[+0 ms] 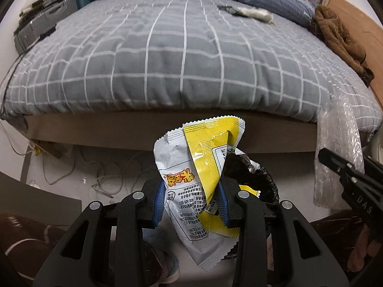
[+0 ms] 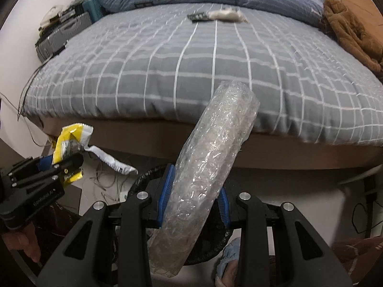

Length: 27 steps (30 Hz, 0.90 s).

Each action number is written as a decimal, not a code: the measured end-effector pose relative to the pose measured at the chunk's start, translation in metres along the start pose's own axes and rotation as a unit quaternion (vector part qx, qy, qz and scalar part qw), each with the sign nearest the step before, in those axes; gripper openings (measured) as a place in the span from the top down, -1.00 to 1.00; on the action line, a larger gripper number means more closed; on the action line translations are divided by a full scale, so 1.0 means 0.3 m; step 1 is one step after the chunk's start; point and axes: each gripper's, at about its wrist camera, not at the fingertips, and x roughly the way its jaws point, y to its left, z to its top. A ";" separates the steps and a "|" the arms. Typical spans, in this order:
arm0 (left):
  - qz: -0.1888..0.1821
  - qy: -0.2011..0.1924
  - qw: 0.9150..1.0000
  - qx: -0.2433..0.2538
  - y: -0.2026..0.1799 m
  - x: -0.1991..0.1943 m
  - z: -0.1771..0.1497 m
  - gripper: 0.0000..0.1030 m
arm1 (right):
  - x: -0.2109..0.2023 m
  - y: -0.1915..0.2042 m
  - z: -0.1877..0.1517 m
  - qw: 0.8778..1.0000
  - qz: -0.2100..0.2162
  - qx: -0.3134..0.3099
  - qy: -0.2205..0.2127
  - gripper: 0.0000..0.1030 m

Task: Collect trash
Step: 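Carry the bubble wrap and yellow wrapper down over the trash bin, then open the right tool to drop the bubble wrap while the left tool releases the wrapper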

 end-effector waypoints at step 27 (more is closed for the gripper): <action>0.019 0.050 0.999 -0.005 0.082 0.165 -0.051 0.32 | 0.270 0.077 -0.060 0.995 -0.001 -0.020 0.094 -0.26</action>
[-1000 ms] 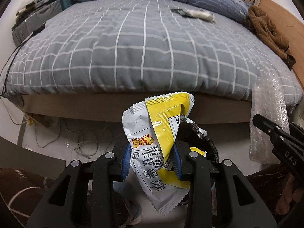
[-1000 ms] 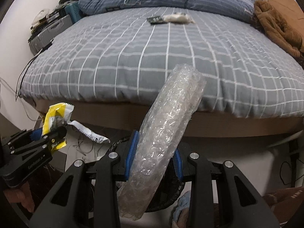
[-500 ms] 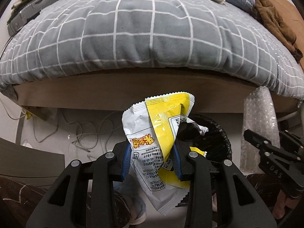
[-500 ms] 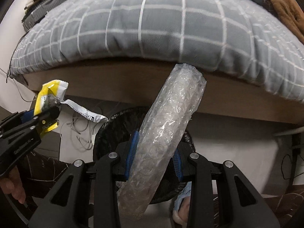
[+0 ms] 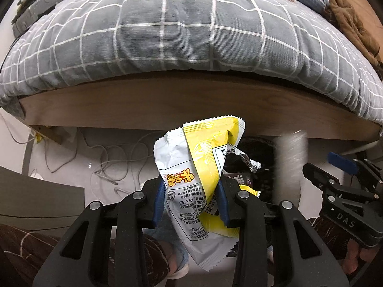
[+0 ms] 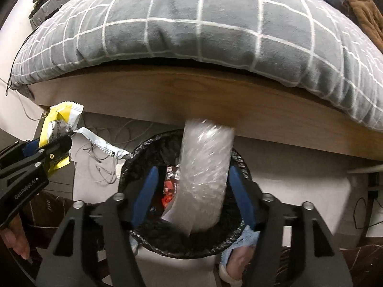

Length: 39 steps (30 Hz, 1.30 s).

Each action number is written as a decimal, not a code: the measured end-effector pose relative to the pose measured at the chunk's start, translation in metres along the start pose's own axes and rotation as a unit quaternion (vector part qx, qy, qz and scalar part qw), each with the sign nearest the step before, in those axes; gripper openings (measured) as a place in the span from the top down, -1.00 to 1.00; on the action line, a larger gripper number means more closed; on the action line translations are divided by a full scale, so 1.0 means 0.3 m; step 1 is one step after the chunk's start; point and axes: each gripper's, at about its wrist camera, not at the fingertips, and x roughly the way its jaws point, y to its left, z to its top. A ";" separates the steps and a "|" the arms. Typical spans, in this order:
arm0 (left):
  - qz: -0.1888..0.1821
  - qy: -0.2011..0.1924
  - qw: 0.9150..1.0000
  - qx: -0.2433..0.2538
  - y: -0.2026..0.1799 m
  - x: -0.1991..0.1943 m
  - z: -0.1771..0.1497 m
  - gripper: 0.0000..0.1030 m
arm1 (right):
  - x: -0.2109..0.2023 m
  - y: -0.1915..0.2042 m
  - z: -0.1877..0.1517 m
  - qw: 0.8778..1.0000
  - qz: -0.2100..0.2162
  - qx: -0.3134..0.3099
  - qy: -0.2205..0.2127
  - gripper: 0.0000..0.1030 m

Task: Collect trash
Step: 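Open the right tool to drop the bubble wrap while the left tool releases the wrapper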

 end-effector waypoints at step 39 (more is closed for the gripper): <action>-0.031 -0.038 0.996 0.080 -0.285 -0.044 0.011 -0.49 | -0.200 -0.303 -0.076 0.991 -0.072 0.094 -0.060 -0.81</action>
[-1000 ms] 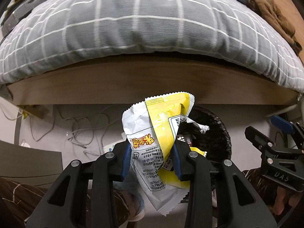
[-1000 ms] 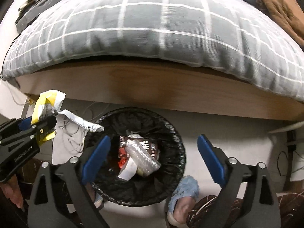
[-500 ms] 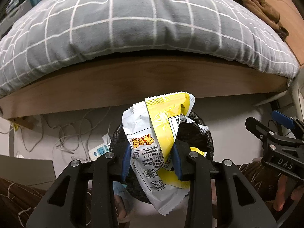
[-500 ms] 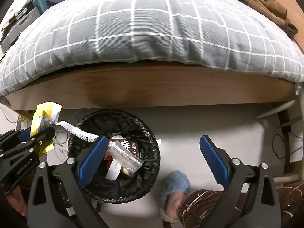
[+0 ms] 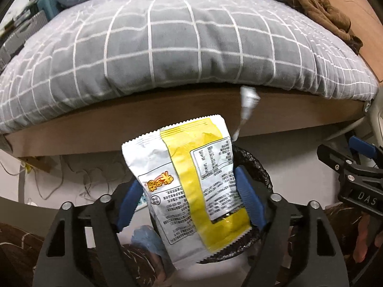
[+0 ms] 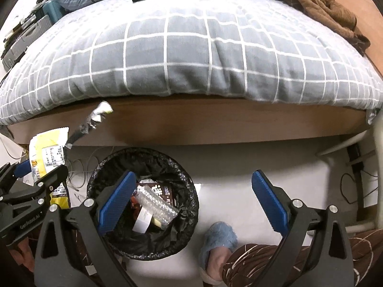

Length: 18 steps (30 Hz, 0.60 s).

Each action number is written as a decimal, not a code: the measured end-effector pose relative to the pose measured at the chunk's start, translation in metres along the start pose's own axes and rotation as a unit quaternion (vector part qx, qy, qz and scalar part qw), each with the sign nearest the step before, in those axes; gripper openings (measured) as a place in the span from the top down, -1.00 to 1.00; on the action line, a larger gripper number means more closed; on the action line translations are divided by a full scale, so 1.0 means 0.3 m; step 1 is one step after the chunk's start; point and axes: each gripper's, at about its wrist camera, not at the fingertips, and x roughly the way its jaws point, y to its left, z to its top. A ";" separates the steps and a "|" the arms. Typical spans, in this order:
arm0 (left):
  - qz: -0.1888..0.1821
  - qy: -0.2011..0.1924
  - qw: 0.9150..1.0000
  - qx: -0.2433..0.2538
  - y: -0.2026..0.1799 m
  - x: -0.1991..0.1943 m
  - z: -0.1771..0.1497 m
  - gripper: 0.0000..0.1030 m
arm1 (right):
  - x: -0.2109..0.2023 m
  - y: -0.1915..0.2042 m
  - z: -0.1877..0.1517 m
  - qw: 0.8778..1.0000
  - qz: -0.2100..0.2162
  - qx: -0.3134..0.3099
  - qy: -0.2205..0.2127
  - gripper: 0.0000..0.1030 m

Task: Collect trash
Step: 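Raise both tools back up toward the remaining items on the bed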

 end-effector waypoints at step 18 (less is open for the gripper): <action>0.020 -0.067 0.998 -0.003 -0.001 -0.127 0.090 -0.89 | -0.125 -0.017 0.094 0.997 -0.010 -0.009 -0.077 -0.81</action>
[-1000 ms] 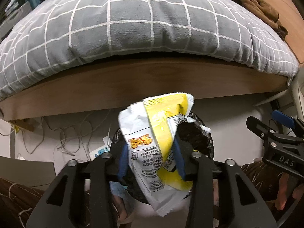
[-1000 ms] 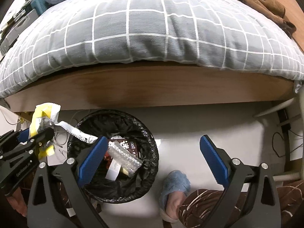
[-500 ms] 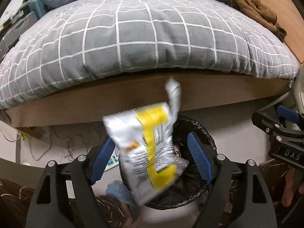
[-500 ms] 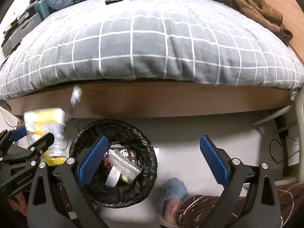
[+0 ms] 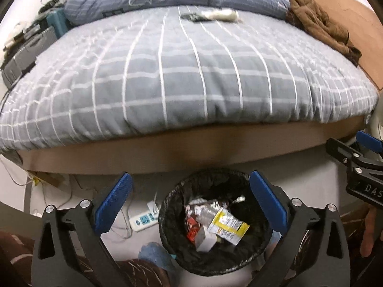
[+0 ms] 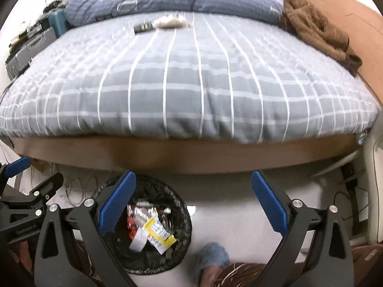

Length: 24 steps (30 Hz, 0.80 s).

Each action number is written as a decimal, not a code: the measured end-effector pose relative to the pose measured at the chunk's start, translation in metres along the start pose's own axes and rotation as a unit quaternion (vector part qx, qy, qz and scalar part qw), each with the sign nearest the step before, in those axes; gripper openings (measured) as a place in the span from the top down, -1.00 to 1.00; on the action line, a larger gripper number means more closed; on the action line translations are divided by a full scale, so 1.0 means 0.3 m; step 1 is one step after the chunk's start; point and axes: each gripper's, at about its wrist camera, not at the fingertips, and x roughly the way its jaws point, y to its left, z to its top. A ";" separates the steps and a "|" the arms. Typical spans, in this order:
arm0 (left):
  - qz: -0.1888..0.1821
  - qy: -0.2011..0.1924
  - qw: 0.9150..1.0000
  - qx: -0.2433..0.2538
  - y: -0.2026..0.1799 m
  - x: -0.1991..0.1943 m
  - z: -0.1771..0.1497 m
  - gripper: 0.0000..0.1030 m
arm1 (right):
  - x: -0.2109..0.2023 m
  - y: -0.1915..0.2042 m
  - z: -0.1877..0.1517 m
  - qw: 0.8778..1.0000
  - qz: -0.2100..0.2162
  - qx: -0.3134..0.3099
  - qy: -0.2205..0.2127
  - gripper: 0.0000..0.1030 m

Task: Collect trash
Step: 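Raise both tools back up toward the remaining items on the bed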

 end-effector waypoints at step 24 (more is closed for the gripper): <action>0.012 -0.089 0.995 -0.035 0.122 -0.018 0.477 -0.89 | 0.007 0.049 0.494 0.994 0.019 -0.007 -0.109 -0.85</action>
